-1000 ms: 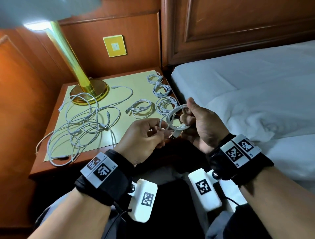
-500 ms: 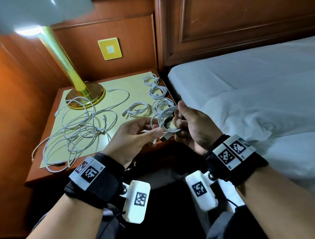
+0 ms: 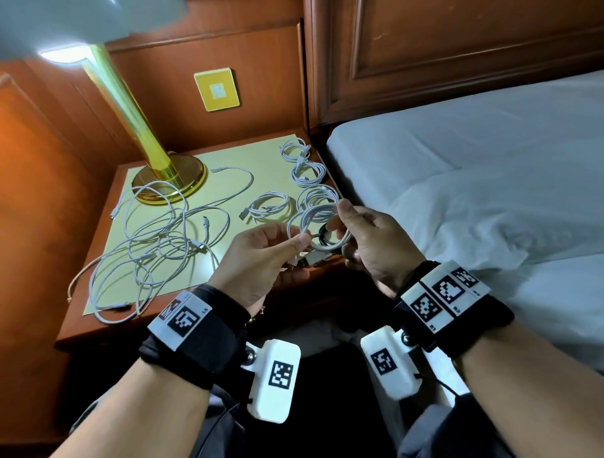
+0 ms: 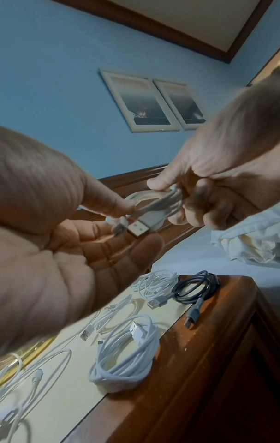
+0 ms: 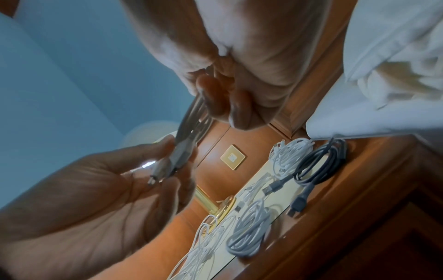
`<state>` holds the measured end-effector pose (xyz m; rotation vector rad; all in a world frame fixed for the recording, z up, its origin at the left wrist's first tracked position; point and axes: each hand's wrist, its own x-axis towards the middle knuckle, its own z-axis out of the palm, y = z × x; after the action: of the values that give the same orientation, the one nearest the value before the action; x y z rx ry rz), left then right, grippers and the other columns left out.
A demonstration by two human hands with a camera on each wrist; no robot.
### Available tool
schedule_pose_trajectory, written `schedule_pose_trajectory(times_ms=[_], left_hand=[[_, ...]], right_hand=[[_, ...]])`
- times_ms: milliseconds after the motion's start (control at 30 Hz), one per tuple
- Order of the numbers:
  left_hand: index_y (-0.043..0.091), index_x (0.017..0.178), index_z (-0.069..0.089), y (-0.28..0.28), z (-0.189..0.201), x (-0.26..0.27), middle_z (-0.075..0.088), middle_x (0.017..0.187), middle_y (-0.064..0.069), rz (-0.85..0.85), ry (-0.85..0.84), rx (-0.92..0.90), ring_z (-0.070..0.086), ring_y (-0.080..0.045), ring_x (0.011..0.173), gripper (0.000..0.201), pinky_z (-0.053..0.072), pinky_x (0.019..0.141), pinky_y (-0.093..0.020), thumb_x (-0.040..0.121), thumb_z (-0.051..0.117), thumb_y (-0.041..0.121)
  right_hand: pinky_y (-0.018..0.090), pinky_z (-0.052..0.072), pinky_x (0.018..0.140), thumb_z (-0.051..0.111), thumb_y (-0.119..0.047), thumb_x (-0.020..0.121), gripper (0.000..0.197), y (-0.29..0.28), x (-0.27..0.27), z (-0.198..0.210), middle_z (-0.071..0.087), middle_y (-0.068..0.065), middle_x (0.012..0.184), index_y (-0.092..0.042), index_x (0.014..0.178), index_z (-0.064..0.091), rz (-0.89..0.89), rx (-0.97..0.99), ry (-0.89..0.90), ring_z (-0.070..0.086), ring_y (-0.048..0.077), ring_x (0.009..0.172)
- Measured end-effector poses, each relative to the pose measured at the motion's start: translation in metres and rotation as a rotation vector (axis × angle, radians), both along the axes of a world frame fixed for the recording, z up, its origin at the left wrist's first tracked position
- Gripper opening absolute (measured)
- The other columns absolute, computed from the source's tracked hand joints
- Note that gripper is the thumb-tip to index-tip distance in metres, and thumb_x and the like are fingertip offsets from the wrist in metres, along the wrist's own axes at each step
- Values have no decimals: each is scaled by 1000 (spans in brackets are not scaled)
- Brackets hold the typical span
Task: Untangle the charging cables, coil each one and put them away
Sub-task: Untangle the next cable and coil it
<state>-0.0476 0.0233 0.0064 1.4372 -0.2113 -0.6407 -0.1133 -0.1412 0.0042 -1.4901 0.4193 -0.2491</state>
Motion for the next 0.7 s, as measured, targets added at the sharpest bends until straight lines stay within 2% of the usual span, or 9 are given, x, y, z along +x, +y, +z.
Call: schedule_pose_trajectory(times_ms=[100,167,267,367,467,533,600,700], left_hand=[[1,94,70,0,1,2,60,88,-15,17,-12,8,56,-22,83,16,59,67,-36,89,73,15],[0,91,69,1,3,4,65,82,-8,29,-21,10,63,-16,80,14,59,67,-36,90,71,14],[2,89,69,3,4,7,69,82,-10,62,-10,2,70,-22,77,11,57,61,-32,91,71,13],[2,90,68,5,6,10,69,80,-10,79,2,3,70,-24,70,10,57,59,-31,91,71,11],[5,90,69,7,5,11,71,83,-10,41,-28,53,70,-25,72,12,58,66,-34,91,71,16],[6,89,74,9,5,12,73,91,-16,7,-50,80,71,-31,86,13,58,77,-40,90,74,20],[10,88,78,9,5,10,73,98,-20,-19,-68,112,68,-34,96,12,53,90,-49,87,76,22],[10,82,79,8,6,7,71,100,-27,12,-89,122,63,-32,89,10,51,94,-59,86,77,19]], right_hand=[[28,37,49,58,-52,94,39,-5,2,-5,45,12,65,-18,80,71,22,-58,14,41,17,50],[30,39,50,63,-44,94,28,-9,4,-7,53,9,68,-19,87,72,32,-64,18,48,18,54],[29,45,51,69,-28,93,12,-14,4,-7,65,0,78,-16,92,71,74,-62,16,62,13,61],[29,48,53,71,-22,91,14,-16,3,-8,69,2,85,-10,96,71,121,-40,32,67,13,68],[29,49,55,72,-21,90,16,-15,3,-9,70,4,87,-8,100,71,120,-57,26,69,14,70],[29,49,56,72,-20,90,17,-15,3,-10,71,4,86,-8,101,71,114,-80,12,68,14,68],[30,49,57,72,-21,90,17,-14,4,-10,70,3,84,-8,102,71,108,-94,-2,67,12,66],[31,50,59,73,-23,88,17,-13,3,-9,69,2,81,-11,99,72,99,-71,-27,64,12,67]])
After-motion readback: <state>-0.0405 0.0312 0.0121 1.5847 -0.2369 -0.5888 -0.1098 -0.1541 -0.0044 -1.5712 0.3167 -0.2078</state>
